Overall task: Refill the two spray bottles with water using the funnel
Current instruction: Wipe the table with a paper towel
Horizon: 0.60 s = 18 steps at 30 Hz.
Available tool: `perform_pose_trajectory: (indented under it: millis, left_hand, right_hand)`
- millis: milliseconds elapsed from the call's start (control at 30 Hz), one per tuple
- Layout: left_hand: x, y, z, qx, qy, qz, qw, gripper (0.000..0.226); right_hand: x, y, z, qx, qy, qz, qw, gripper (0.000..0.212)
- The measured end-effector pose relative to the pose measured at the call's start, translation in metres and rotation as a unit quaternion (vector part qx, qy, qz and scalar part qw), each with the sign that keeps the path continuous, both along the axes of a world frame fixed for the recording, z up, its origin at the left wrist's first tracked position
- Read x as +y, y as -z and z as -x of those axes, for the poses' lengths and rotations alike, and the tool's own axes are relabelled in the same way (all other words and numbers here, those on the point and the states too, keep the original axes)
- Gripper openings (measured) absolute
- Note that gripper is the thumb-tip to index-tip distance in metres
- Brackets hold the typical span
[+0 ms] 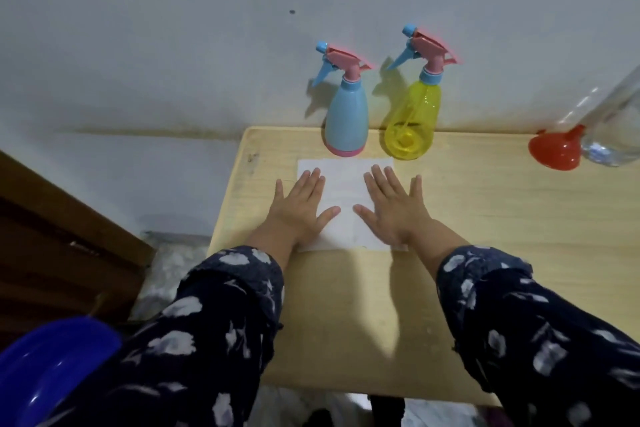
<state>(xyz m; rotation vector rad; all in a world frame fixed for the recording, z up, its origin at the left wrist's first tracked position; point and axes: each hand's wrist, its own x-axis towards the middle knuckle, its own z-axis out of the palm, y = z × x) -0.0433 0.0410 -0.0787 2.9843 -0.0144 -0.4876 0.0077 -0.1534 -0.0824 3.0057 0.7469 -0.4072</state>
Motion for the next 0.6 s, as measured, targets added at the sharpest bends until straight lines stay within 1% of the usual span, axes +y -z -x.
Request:
perform_pose_trajectory:
  millis: [100, 167, 467, 500, 600]
  left_hand:
    - [0.003, 0.001, 0.011, -0.003, 0.011, 0.01, 1.0, 0.071]
    - [0.004, 0.002, 0.022, -0.011, 0.021, 0.01, 1.0, 0.071]
    - [0.008, 0.0, 0.067, -0.018, 0.046, -0.004, 0.999, 0.067]
    - [0.008, -0.003, 0.069, -0.029, 0.043, 0.003, 0.999, 0.065]
    - [0.008, -0.013, 0.066, -0.1, 0.027, 0.035, 0.994, 0.059]
  right_hand:
    - [0.001, 0.0, 0.016, 0.002, 0.002, -0.005, 1.0, 0.061]
    - [0.001, -0.001, 0.027, 0.001, 0.001, -0.007, 1.0, 0.058]
    - [-0.004, -0.004, 0.073, 0.016, 0.009, -0.024, 1.0, 0.056]
    - [-0.004, -0.004, 0.076, 0.015, 0.011, -0.025, 1.0, 0.056]
    - [-0.003, -0.007, 0.077, -0.007, 0.028, -0.052, 0.998, 0.058]
